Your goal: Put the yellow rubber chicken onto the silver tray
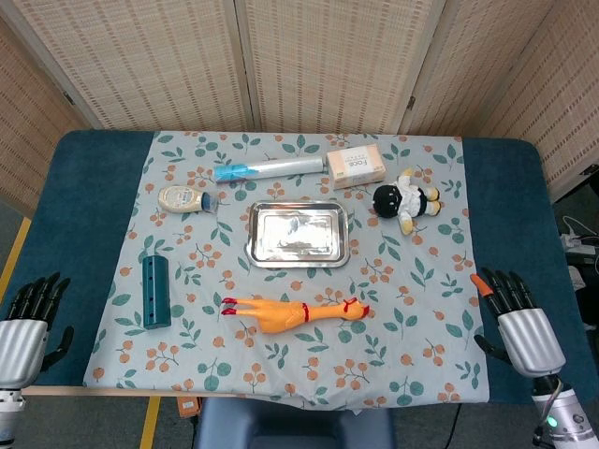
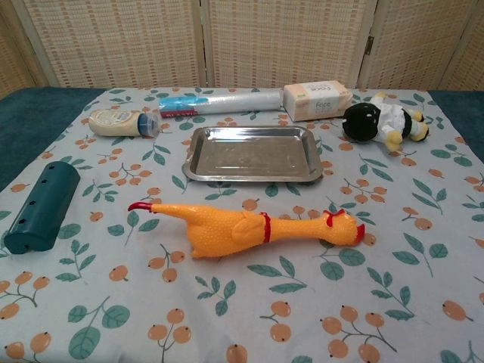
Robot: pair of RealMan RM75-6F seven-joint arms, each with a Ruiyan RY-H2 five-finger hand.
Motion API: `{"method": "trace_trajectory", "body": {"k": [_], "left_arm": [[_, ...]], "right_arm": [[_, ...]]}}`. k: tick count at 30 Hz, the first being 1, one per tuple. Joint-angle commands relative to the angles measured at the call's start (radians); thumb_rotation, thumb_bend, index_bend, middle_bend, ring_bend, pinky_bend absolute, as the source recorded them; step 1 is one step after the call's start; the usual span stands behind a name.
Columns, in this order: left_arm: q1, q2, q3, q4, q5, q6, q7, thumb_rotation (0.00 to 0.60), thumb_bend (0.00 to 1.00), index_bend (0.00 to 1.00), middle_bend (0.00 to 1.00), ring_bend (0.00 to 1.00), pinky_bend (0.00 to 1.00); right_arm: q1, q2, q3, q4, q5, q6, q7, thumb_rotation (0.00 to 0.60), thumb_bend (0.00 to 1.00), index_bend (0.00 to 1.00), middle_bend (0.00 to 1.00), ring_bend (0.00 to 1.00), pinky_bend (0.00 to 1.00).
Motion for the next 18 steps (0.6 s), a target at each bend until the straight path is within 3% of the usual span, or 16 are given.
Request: {"method": "trace_trajectory", "body": {"k": [1, 6, 9, 14, 18], "left_arm": [[0.009, -0.002, 0.007, -0.001, 0.006, -0.011, 0.002, 0.600, 0.47, 0.00, 0.00, 0.00, 0.07], [0.012, -0.003, 0.006, -0.008, 0.011, -0.001, 0.010, 0.600, 0.47, 0.00, 0.00, 0.00, 0.07], [0.011, 0.002, 0.009, -0.014, 0.026, 0.005, -0.010, 0.600, 0.47, 0.00, 0.00, 0.00, 0.07], [0.003, 0.014, 0.012, -0.012, 0.026, -0.015, -0.042, 0.600, 0.47, 0.00, 0.00, 0.00, 0.07], [0.000, 0.022, 0.014, -0.011, 0.028, -0.023, -0.058, 0.600, 0.47, 0.00, 0.00, 0.00, 0.07]], "right_arm": [[-0.004, 0.007, -0.009, -0.012, -0.005, -0.020, 0.003, 0.600, 0.15, 0.00, 0.00, 0.00, 0.00], [0.002, 0.008, -0.015, -0.017, 0.000, -0.041, 0.010, 0.600, 0.15, 0.00, 0.00, 0.00, 0.00], [0.034, -0.016, -0.011, -0.048, 0.014, -0.108, -0.009, 0.600, 0.15, 0.00, 0.00, 0.00, 0.00], [0.137, -0.054, 0.047, -0.161, 0.063, -0.245, -0.115, 0.600, 0.15, 0.00, 0.00, 0.00, 0.00], [0.239, -0.136, 0.101, -0.198, 0.149, -0.388, -0.192, 0.600, 0.15, 0.03, 0.00, 0.00, 0.00]]}}
